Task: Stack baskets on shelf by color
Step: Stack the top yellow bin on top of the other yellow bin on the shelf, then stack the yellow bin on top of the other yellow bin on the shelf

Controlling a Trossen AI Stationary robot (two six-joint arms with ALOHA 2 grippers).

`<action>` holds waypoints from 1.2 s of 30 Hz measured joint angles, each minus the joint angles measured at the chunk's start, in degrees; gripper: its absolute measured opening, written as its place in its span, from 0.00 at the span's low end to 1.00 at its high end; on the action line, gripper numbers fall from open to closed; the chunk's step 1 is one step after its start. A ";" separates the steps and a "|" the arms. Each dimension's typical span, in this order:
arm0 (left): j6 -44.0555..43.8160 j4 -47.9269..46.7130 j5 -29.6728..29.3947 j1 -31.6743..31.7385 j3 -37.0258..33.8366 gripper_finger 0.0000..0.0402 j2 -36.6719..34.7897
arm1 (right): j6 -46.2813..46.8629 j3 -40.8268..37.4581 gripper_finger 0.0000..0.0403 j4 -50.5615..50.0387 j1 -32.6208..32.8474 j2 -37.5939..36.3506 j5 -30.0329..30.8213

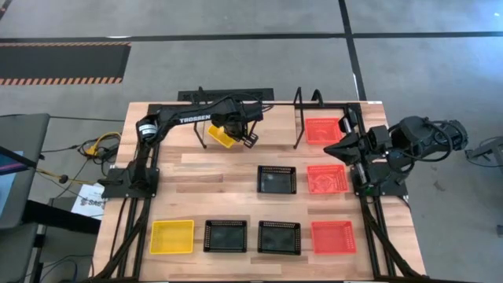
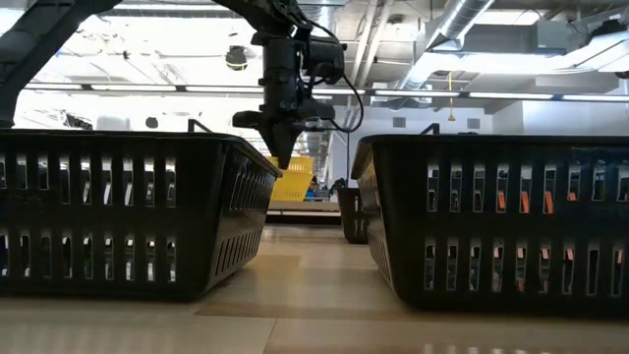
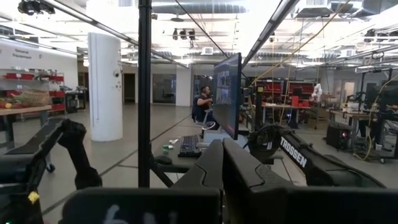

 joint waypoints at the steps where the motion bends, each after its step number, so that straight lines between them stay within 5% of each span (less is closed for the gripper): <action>1: 0.85 0.17 -0.04 0.00 0.00 0.03 0.00 | -0.02 0.00 0.06 0.03 0.00 0.00 -0.02; 13: 7.46 0.19 -0.19 0.11 9.57 0.30 0.22 | -0.53 0.00 0.05 -0.56 -0.04 0.00 -0.01; 22: 6.85 -6.57 8.86 -0.65 20.92 0.38 0.22 | -0.53 0.00 0.03 -4.75 -0.92 0.00 0.04; 27: 10.66 -17.95 -2.58 -6.03 31.21 0.38 0.22 | 0.33 0.00 0.01 -8.20 -2.74 0.68 2.55; 36: 4.53 -21.13 -27.09 -19.90 28.60 0.38 -12.99 | 10.01 0.00 0.01 -11.28 -8.66 10.50 8.43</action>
